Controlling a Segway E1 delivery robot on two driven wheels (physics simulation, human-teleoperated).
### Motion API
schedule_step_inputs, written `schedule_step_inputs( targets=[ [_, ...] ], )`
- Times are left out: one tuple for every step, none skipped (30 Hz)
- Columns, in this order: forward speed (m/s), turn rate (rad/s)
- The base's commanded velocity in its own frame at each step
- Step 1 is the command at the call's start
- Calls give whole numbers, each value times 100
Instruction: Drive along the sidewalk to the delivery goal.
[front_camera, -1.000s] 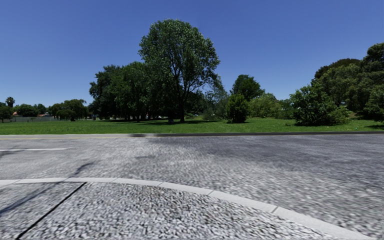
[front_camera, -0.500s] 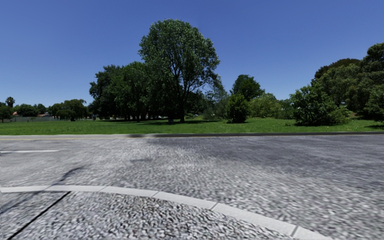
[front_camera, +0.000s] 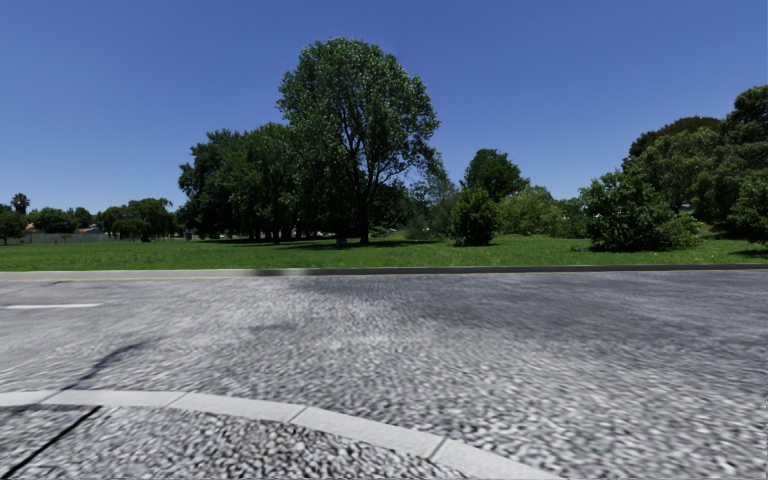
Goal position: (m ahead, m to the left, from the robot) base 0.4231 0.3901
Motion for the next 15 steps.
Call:
schedule_step_inputs(
  targets=[
    [0, 0],
    [0, 0],
    [0, 0],
    [0, 0],
    [0, 0],
    [0, 0],
    [0, 0],
    [0, 0],
    [0, 0],
    [0, 0],
    [0, 0],
    [0, 0],
    [0, 0],
    [0, 0],
    [0, 0]
  ],
)
